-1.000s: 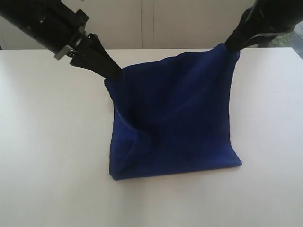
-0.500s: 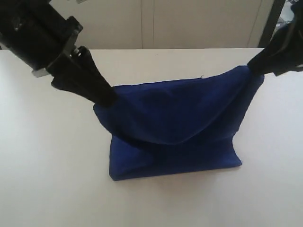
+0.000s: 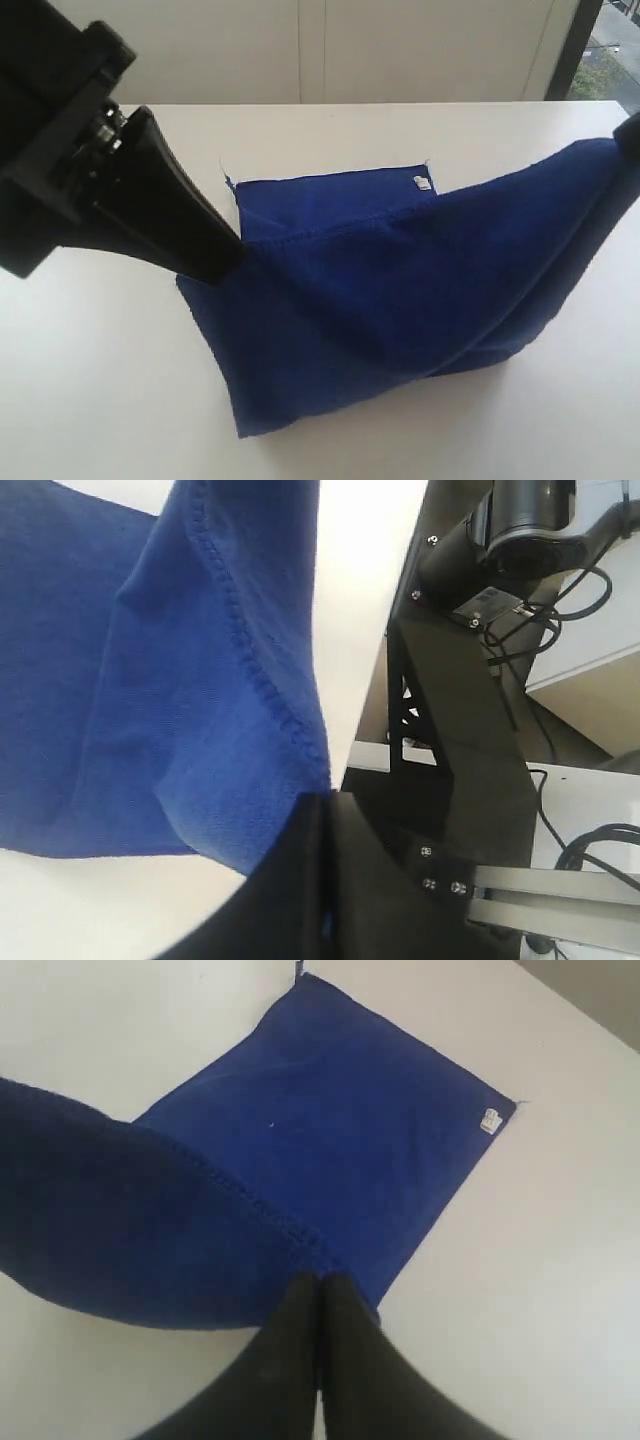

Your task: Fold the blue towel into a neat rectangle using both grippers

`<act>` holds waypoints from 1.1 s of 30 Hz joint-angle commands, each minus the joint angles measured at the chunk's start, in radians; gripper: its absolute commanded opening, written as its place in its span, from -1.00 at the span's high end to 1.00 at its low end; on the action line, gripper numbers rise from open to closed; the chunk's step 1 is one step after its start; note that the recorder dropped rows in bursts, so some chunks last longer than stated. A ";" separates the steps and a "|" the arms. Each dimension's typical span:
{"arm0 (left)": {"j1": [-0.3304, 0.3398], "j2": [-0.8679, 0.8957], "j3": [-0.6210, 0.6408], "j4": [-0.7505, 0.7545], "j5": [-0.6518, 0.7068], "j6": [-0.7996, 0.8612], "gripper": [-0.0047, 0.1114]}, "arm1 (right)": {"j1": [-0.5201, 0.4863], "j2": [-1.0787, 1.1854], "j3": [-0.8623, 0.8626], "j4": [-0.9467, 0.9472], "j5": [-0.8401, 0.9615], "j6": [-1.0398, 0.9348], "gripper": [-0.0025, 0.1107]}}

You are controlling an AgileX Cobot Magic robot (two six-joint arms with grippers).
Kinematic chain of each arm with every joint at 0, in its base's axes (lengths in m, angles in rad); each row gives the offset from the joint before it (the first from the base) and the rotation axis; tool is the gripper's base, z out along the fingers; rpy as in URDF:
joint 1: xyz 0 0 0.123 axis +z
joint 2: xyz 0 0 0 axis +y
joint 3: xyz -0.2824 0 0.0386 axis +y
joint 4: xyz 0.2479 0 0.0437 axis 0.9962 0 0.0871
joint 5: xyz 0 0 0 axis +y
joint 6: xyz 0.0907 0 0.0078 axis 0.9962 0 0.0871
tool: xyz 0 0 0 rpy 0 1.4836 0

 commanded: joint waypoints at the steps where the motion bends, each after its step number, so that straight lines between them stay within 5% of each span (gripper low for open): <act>1: -0.008 -0.009 0.006 0.059 0.090 -0.032 0.92 | 0.000 -0.010 0.033 -0.006 -0.010 -0.031 0.96; 33: -0.008 0.236 0.006 0.584 -0.334 -0.088 0.92 | 0.000 0.407 0.119 -0.024 -0.562 -0.135 0.96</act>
